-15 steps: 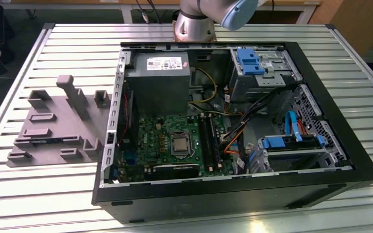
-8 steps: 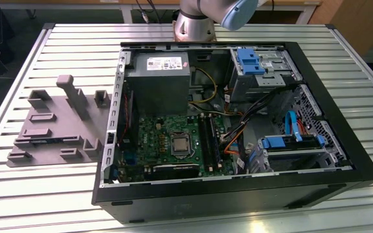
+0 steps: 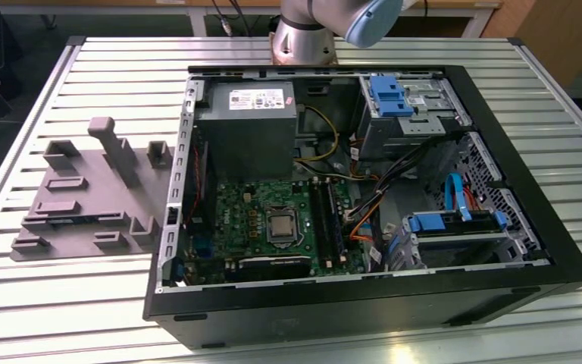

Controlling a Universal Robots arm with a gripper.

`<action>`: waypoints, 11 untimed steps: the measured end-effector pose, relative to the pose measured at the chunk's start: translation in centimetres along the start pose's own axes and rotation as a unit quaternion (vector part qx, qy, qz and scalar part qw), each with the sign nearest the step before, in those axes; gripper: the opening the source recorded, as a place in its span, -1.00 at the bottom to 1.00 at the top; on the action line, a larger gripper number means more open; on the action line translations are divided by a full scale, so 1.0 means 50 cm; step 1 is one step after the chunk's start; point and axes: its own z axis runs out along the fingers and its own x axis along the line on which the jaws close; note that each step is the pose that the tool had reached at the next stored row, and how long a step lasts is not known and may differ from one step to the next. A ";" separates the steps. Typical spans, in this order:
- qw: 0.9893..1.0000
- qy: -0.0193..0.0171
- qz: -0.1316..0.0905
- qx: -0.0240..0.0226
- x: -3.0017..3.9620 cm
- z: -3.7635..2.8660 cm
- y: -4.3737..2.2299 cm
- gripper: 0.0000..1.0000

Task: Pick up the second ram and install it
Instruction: 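Pick up the second ram and move it above second insertion slot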

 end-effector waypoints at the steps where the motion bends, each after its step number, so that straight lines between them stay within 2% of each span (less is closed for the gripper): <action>1: 1.000 0.000 -0.001 0.000 0.000 0.000 0.000 -0.79; 11: 1.000 0.000 -0.008 0.000 0.000 0.000 0.001 -0.79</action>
